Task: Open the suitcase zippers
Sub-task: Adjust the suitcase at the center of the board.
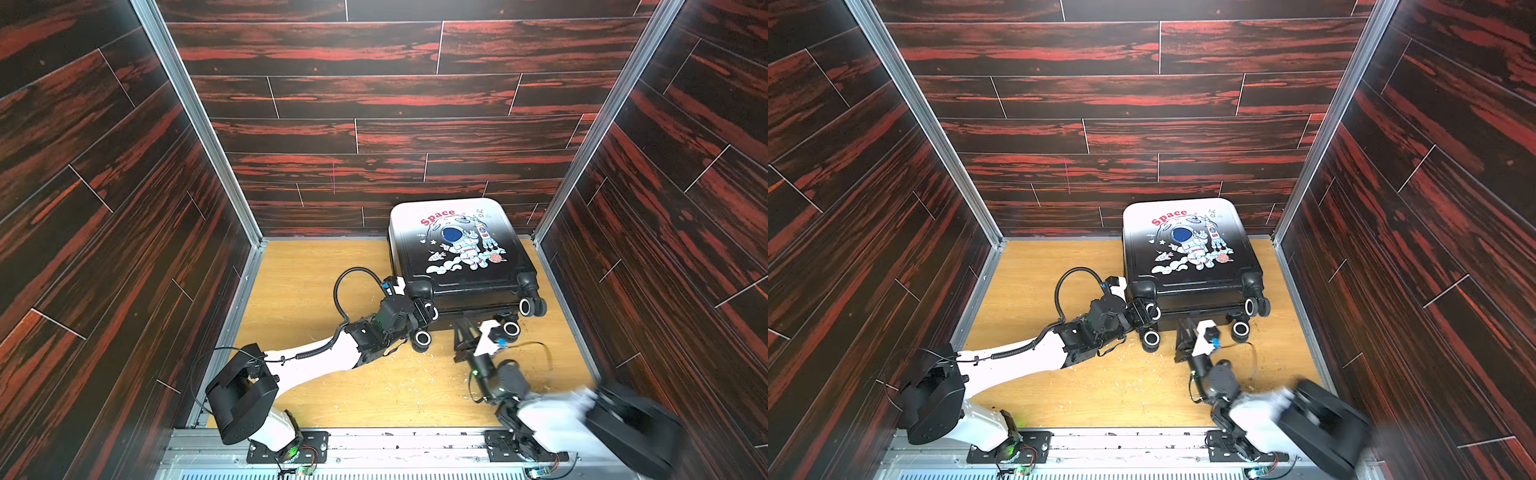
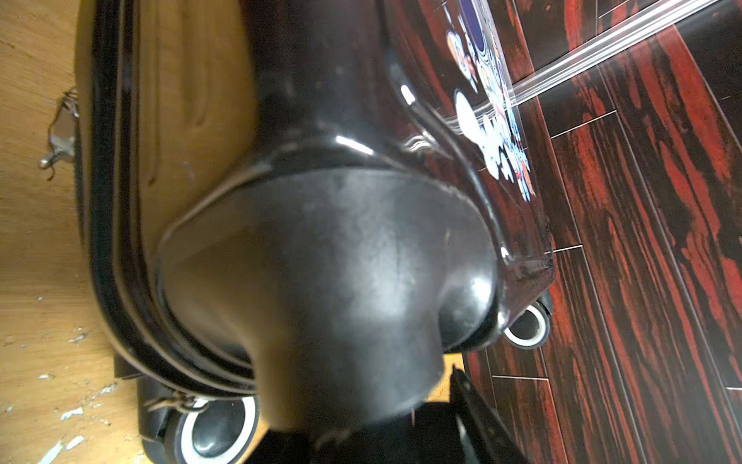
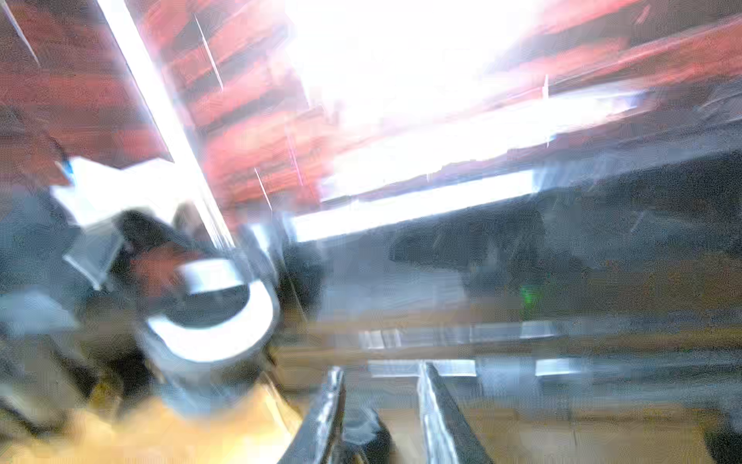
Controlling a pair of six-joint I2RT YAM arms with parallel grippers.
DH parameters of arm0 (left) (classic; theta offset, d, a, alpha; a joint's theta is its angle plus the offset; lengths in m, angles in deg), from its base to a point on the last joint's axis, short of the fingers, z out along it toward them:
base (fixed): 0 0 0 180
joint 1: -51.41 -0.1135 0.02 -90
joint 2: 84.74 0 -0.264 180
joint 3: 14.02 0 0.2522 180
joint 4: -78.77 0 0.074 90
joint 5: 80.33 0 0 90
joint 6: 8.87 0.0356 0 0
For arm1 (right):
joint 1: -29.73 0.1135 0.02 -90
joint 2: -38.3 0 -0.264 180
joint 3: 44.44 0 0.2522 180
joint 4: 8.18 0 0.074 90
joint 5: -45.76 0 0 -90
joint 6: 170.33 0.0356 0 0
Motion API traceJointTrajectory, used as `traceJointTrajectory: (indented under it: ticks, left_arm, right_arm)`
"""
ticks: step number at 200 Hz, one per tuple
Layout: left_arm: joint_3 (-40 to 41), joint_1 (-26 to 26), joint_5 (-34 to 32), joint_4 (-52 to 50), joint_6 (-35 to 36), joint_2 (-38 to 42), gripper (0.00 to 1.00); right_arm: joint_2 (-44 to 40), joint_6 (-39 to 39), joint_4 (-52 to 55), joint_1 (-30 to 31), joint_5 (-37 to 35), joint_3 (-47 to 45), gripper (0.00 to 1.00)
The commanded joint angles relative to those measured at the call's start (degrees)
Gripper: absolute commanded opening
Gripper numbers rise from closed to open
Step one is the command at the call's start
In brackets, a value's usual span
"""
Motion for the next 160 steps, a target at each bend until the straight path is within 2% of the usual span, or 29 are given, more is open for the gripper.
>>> traceJointTrajectory:
  ticks: [1,17,28,34,48,65,80,93,106,124,137,160]
  left_arm:
    - [-6.3,5.2,6.6,5.3,7.7,-3.2,0.00]
    - [-8.1,6.9,6.3,6.1,8.0,-5.2,0.00]
    - [-7.2,7.2,6.1,8.9,7.5,-5.7,0.00]
    - [-6.5,7.3,5.6,10.1,7.5,-5.5,0.00]
    - [-4.0,7.3,3.8,11.2,7.7,-4.3,0.00]
    - [-1.7,7.8,3.1,12.4,7.7,-3.0,0.00]
    - [-1.4,8.8,3.4,12.7,8.7,-2.4,0.00]
    - [-2.1,10.3,3.4,12.0,10.4,-2.4,0.00]
    - [-3.4,11.8,3.4,11.1,12.5,-2.6,0.00]
    - [-5.1,13.2,3.9,10.5,13.7,-3.5,0.00]
    - [-6.2,14.1,4.6,10.8,14.3,-4.3,0.00]
    - [-7.7,16.0,4.6,11.1,16.5,-5.2,0.00]
  right_arm:
    - [-13.7,12.2,51.0,-6.7,0.1,8.7,0.37]
    - [-16.0,20.1,67.9,-19.8,6.1,16.7,0.42]
    - [-13.3,22.5,75.9,-29.8,13.2,22.8,0.45]
    - [-11.3,23.8,79.6,-33.6,14.1,26.1,0.47]
    - [-6.5,25.0,83.8,-38.6,13.8,32.0,0.51]
    - [3.2,26.4,86.9,-45.9,20.4,39.5,0.53]
    - [12.3,26.6,86.4,-50.1,27.5,45.6,0.55]
    - [19.2,24.8,85.5,-51.0,33.4,51.5,0.56]
    - [26.0,22.2,85.0,-50.7,43.5,57.8,0.56]
    - [32.9,18.7,85.7,-47.3,53.7,65.9,0.55]
    - [36.2,15.9,88.2,-43.3,56.2,70.6,0.55]
    - [39.6,12.5,88.9,-36.1,61.8,73.7,0.55]
